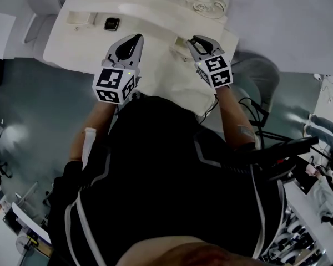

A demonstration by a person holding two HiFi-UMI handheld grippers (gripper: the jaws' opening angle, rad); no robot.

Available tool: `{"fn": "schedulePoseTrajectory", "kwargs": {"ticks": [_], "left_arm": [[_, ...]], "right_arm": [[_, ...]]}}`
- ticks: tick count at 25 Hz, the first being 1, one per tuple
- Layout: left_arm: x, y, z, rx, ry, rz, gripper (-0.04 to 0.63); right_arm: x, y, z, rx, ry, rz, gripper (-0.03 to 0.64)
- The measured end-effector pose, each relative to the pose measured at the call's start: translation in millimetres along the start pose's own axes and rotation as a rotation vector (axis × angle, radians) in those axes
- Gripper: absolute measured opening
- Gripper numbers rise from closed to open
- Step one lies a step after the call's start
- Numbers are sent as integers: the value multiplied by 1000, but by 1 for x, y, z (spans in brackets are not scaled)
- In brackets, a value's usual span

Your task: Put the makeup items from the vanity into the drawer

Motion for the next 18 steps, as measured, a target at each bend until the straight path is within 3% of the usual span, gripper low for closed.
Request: {"fn": "schedulePoseTrajectory", "kwargs": {"ticks": [18], "left_arm": [[-17, 6, 23, -11, -69, -28, 3]], "right_arm": [[37, -14, 61, -29, -141, -76, 95]]}}
Point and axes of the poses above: the fingertips, and each gripper's own axes: x forward along the fingers, y to its right, z out of its underside, the point moved 5 cm from there along -x, backward along the fingers, and after that the axes turned 5 degrees about -z, right-handed, at the moved point
